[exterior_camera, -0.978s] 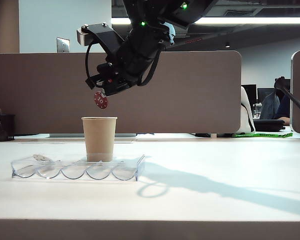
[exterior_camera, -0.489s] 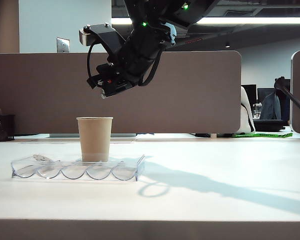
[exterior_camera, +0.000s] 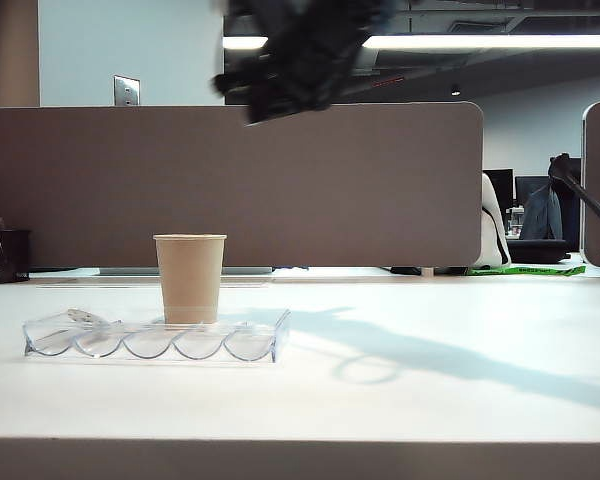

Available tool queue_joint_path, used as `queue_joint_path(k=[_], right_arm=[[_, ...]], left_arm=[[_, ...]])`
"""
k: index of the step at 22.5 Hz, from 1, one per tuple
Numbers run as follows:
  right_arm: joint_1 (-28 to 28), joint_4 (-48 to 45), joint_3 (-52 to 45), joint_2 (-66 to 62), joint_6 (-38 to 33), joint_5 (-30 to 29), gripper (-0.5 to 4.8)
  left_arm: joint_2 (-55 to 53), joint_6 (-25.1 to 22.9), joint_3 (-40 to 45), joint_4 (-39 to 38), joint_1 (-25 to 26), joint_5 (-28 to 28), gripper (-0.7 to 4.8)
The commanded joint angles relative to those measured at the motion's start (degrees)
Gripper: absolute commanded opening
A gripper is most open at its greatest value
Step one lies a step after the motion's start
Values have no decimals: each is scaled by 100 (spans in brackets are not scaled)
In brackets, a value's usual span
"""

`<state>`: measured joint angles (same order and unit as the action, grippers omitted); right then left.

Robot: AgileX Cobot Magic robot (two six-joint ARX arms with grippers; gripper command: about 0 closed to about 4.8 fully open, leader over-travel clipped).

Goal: Pick up the chip with the greater value and put it into the paper cup.

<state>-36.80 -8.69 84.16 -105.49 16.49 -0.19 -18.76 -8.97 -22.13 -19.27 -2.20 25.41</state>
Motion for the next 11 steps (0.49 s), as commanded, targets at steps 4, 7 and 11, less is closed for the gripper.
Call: queue_joint_path(k=[4, 7, 11], right_arm=[[800, 74, 31, 461, -791, -909, -6], [1088, 411, 28, 756, -748, -914, -6], [1482, 625, -184, 1246, -743, -1241, -6]], left_arm=[[0, 647, -17, 518, 2, -282, -6], [42, 859, -17, 739, 4, -555, -6], [271, 1165, -13, 752, 4, -616, -6]])
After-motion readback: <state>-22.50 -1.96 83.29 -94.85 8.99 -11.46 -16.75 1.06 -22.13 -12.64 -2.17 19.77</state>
